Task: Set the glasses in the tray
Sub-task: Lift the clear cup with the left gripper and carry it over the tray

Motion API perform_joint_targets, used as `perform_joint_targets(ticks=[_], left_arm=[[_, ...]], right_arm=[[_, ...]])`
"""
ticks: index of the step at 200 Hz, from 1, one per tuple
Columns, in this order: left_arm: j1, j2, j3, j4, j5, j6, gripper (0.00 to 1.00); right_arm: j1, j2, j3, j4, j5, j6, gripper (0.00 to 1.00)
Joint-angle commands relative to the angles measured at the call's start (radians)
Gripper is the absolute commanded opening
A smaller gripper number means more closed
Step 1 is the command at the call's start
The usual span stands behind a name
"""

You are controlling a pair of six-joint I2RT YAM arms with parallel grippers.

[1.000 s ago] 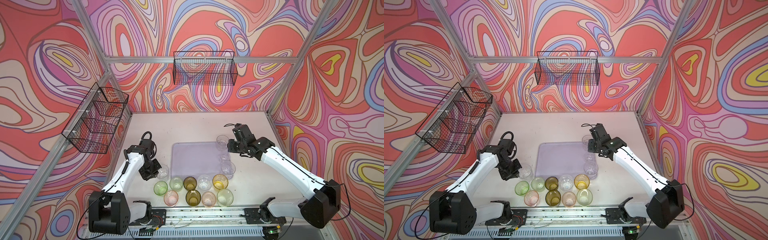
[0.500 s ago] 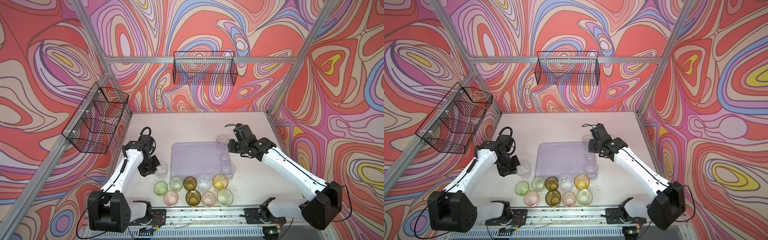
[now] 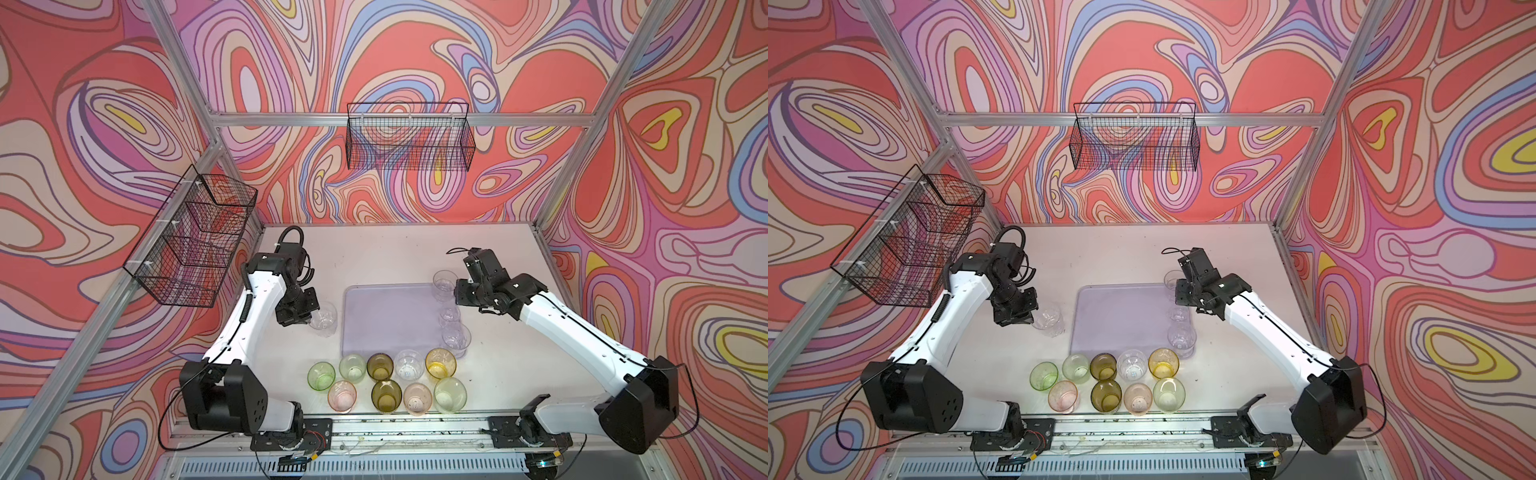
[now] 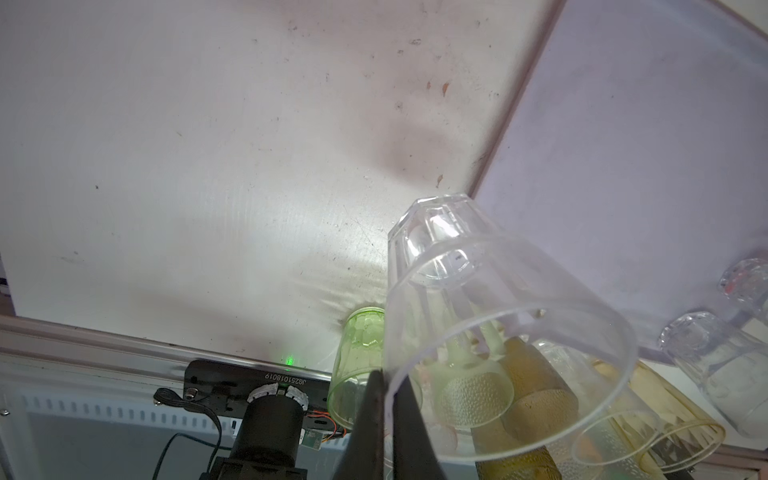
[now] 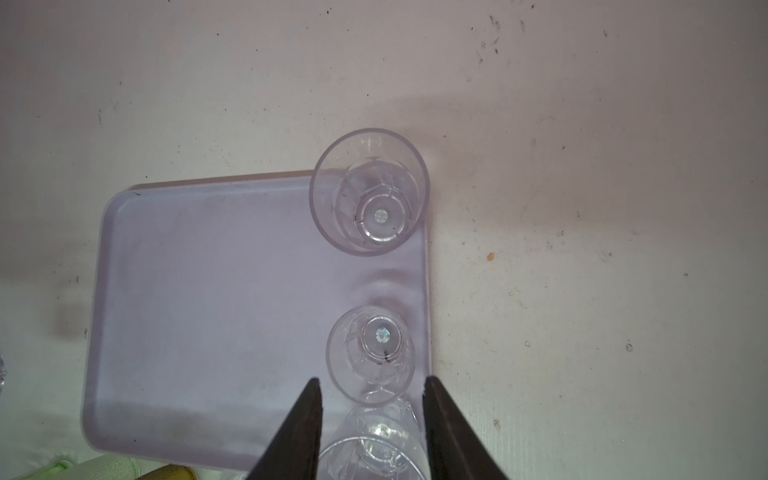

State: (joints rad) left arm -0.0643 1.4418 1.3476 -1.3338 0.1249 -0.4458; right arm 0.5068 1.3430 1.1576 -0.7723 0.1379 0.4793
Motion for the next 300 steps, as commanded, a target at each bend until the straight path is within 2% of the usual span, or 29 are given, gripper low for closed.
perform_joint_targets(ticks=[1, 66, 117, 158, 203, 300], left_arm=[[0.003, 0.039, 0.056, -0.072, 0.026, 0.066, 0.00], [-0.034, 0.128, 0.213, -0.101, -0.005, 0.108, 0.00], [-0.132, 0.228, 0.356, -0.128, -0.056, 0.131, 0.00], [-0.175, 0.320, 0.443, -0.134, 0.013, 0.139, 0.00], [-0.240, 0.426, 0.536, -0.134, 0.008, 0.141, 0.00], [-0.358, 0.720, 0.925, -0.194, 0.024, 0.130, 0.00]], right_arm=[[-0.005, 0.007, 0.023, -0.009, 0.010, -0.020, 0.40], [-0.005, -0.030, 0.011, -0.005, 0.042, -0.003, 0.42], [-0.005, -0.025, 0.007, -0.010, 0.023, -0.001, 0.43], [-0.005, -0.030, 0.001, -0.015, 0.016, -0.008, 0.44], [-0.005, -0.026, 0.017, -0.051, 0.004, -0.027, 0.46], [-0.005, -0.021, 0.040, -0.103, -0.029, -0.052, 0.45]])
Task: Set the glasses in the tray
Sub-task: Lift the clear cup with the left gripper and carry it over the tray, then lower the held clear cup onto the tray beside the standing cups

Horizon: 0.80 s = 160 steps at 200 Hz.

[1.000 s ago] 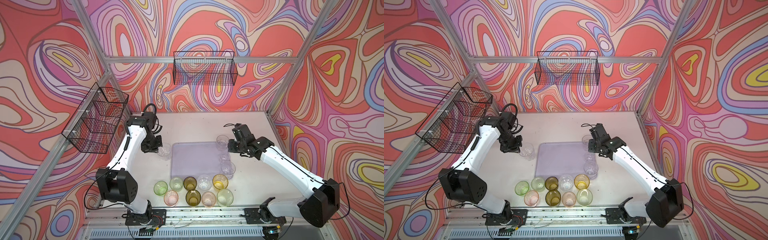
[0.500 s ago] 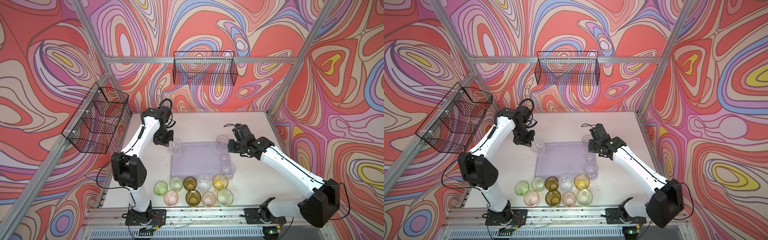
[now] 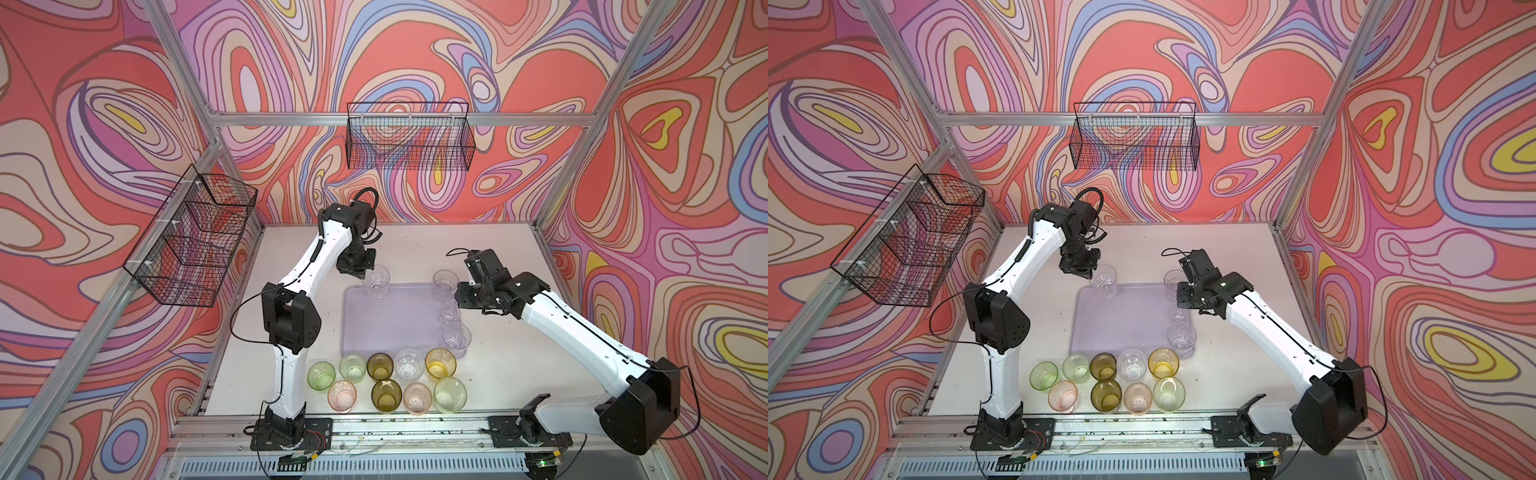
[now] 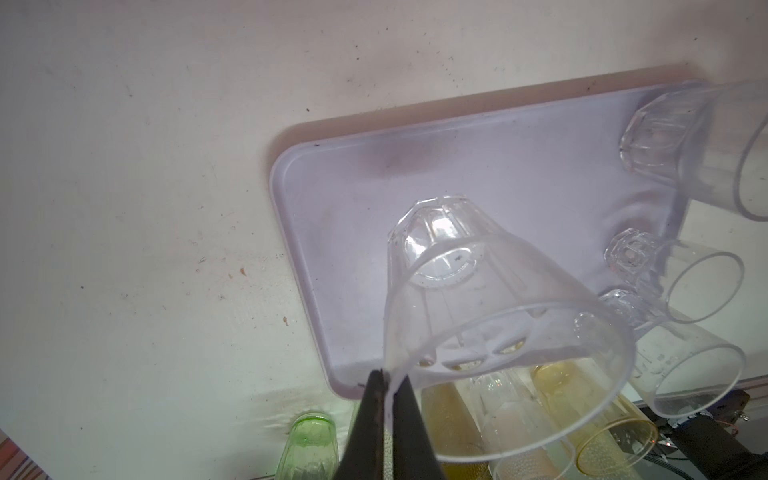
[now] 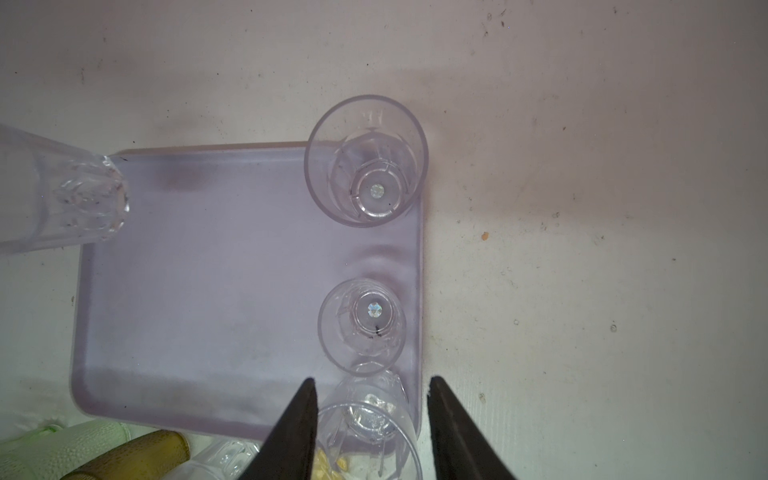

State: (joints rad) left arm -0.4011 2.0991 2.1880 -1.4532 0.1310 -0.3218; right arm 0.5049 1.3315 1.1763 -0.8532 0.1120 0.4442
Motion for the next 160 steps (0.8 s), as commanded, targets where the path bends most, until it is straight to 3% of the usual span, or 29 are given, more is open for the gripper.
perform_joint_targets(ticks=[1, 30, 160], left_arm=[[-0.022, 0.064, 0.088, -0.076, 0.019, 0.006, 0.00], [-0.046, 0.133, 0.180, -0.089, 0.035, 0.001, 0.00], [-0.130, 0.281, 0.283, 0.035, 0.092, -0.077, 0.00]], right_arm=[[-0.003, -0.010, 0.022, -0.023, -0.004, -0.017, 0.45], [-0.003, -0.015, 0.020, -0.032, 0.002, -0.016, 0.44], [-0.003, -0.035, 0.008, -0.053, 0.016, -0.013, 0.44]])
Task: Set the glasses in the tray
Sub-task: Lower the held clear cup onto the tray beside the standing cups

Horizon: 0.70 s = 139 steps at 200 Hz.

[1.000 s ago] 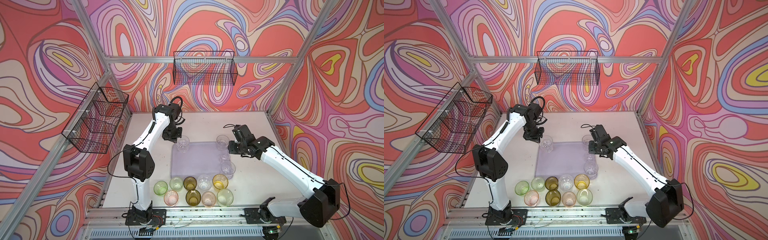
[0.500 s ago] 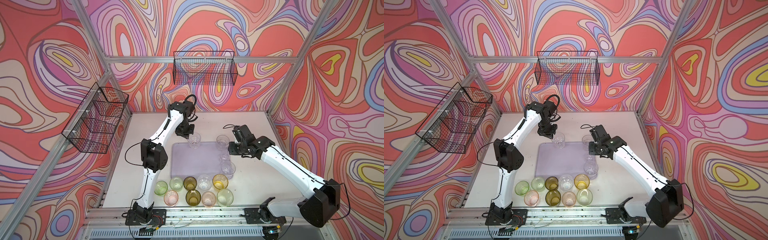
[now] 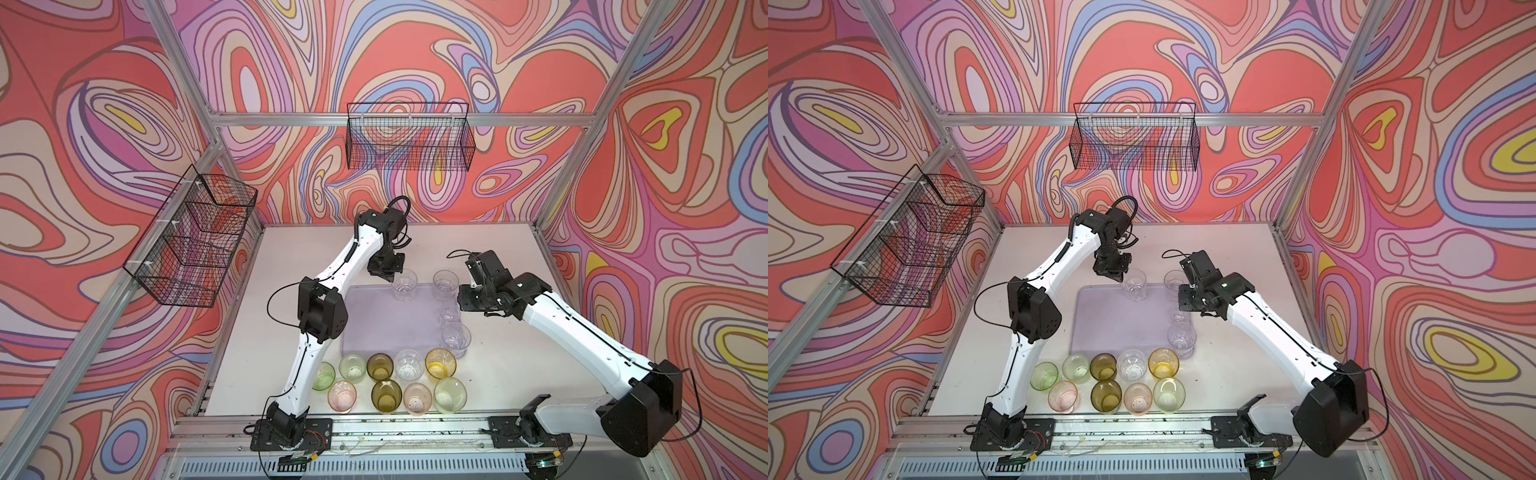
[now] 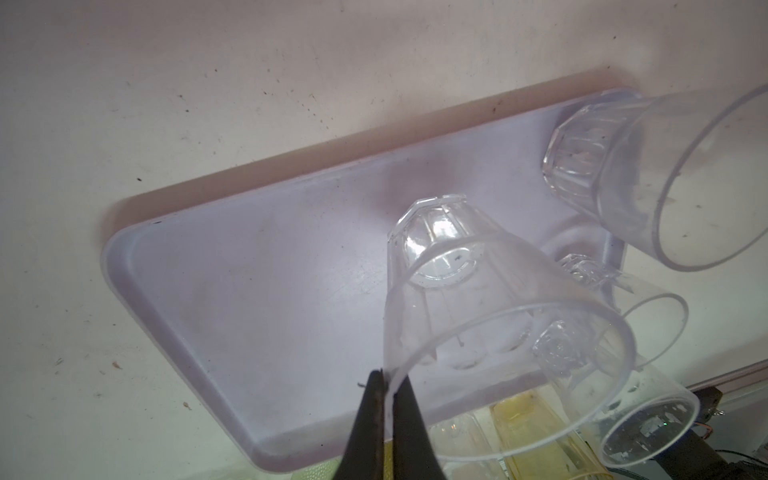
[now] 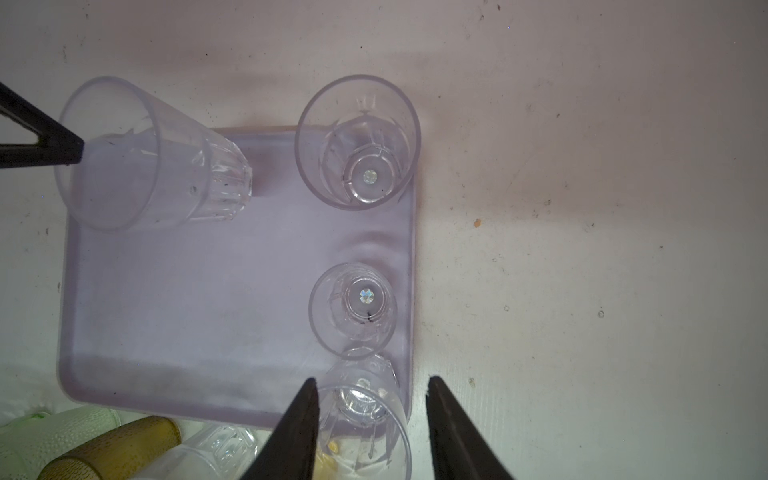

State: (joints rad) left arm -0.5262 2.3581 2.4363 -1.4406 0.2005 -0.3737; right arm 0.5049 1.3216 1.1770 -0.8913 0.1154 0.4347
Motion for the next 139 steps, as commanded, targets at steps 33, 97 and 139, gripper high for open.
perform_joint_targets(ticks=[33, 97, 139], left_arm=[[-0.012, 0.034, 0.038, 0.064, 0.048, -0.043, 0.00], [-0.024, 0.059, 0.038, 0.106, 0.069, -0.060, 0.00], [-0.032, 0.070, 0.038, 0.108, 0.076, -0.063, 0.00]], right_arm=[[-0.003, -0.025, 0.006, -0.019, 0.018, -0.004, 0.43], [-0.003, -0.029, -0.005, -0.022, 0.025, -0.004, 0.43], [-0.003, -0.028, -0.010, -0.020, 0.028, -0.003, 0.43]])
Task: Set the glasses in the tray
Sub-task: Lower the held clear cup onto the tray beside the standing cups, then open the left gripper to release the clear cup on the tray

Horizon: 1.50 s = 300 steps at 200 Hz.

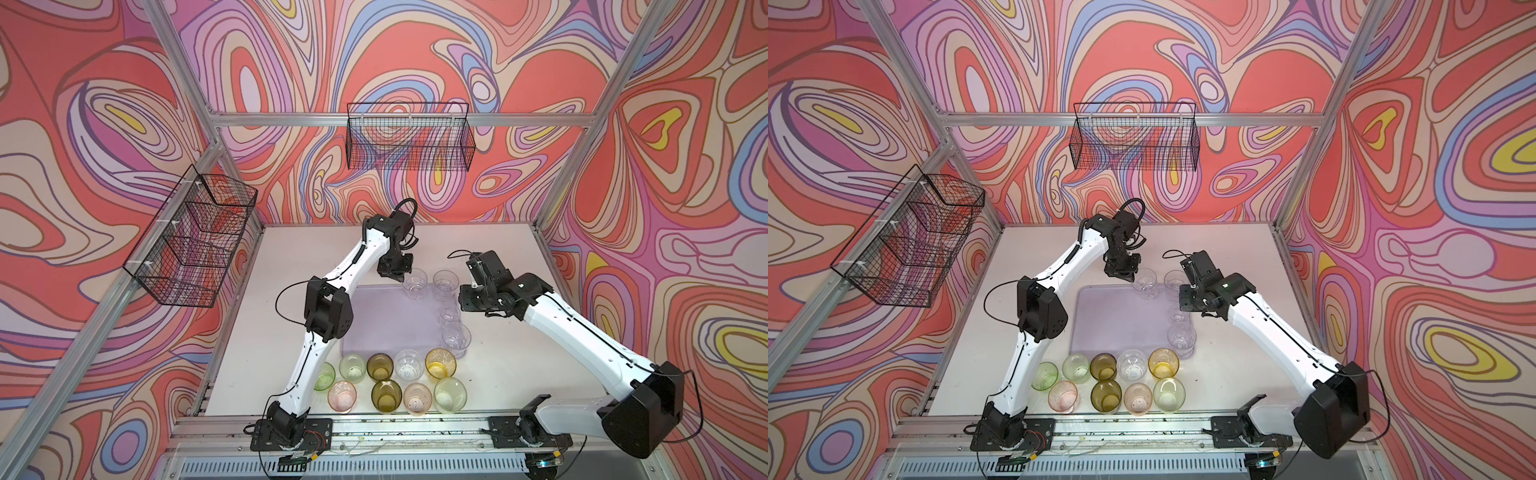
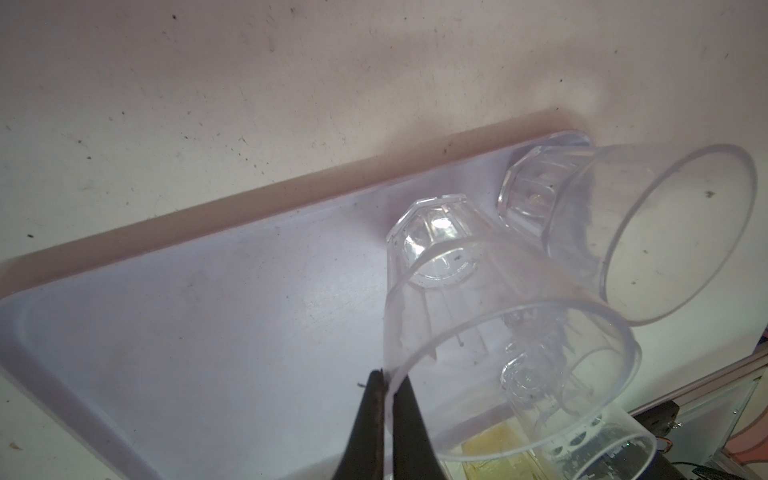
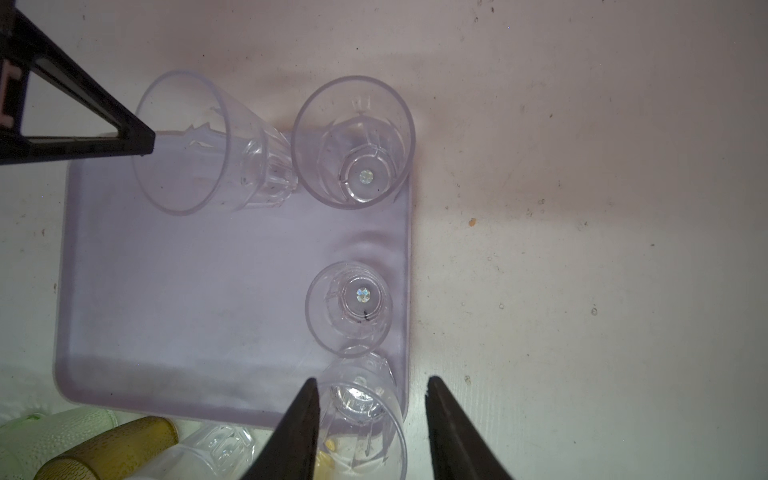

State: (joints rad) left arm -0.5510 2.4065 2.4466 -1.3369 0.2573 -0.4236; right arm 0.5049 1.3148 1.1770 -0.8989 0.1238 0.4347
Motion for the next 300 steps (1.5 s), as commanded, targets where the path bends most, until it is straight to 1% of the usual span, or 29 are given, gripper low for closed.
perform_joint_targets(ticks=[1, 142, 169, 231, 279, 300], left_arm=[[-0.007, 0.023, 0.028, 0.005, 0.019, -0.014, 0.00], [-0.012, 0.048, 0.028, 0.013, 0.015, -0.016, 0.00], [-0.013, 0.054, 0.028, 0.015, 0.018, -0.017, 0.03], [-0.015, 0.062, 0.028, 0.021, 0.023, -0.020, 0.05], [-0.015, 0.063, 0.028, 0.031, 0.032, -0.025, 0.10], [-0.016, 0.062, 0.028, 0.040, 0.040, -0.027, 0.11]], right_arm=[[-0.003, -0.022, -0.010, -0.013, 0.020, -0.002, 0.43], [-0.003, -0.026, -0.030, -0.011, 0.028, 0.014, 0.43], [-0.003, -0.031, -0.031, -0.012, 0.032, 0.016, 0.43], [-0.003, -0.036, -0.037, -0.012, 0.039, 0.019, 0.43], [-0.003, -0.035, -0.039, -0.009, 0.039, 0.018, 0.43], [-0.003, -0.031, -0.040, -0.008, 0.034, 0.021, 0.43]])
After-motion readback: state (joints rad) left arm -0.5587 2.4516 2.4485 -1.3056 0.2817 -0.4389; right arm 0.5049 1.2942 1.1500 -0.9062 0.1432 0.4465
